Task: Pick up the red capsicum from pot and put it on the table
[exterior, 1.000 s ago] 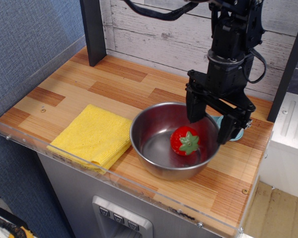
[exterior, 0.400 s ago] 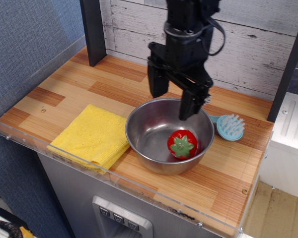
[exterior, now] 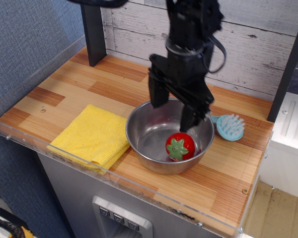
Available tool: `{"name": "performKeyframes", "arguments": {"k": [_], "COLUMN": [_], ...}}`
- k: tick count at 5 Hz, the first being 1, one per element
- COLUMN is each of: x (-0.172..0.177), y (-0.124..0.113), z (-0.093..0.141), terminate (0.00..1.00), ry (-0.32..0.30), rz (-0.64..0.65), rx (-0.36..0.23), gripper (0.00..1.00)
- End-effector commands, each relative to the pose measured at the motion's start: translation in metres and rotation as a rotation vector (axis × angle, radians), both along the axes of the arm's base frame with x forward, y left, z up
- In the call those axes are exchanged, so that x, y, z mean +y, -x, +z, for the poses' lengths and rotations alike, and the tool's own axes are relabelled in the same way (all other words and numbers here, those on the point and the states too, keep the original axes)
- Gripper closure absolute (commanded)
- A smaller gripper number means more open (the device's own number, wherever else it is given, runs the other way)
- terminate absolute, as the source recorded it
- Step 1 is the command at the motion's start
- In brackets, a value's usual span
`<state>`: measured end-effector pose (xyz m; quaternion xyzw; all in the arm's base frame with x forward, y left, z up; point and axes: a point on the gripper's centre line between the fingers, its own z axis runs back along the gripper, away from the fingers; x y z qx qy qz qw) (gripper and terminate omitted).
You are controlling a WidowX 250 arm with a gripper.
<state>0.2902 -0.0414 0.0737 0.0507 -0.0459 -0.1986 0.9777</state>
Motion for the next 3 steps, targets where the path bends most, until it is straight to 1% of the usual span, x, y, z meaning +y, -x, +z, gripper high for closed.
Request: {"name": "performKeyframes", "arguments": {"k": [1, 2, 3], "x": [-0.006, -0.006, -0.002], "y": [-0.002, 0.000, 0.005], "z": [-0.019, -0.031, -0.046], "terminate": [0.00, 0.00, 0.00], "ry": [-0.001, 0.004, 0.022], "rz": [-0.014, -0.006, 0.025], "rx": [-0.007, 0.005, 0.035], "gripper": [0.00, 0.00, 0.00]}}
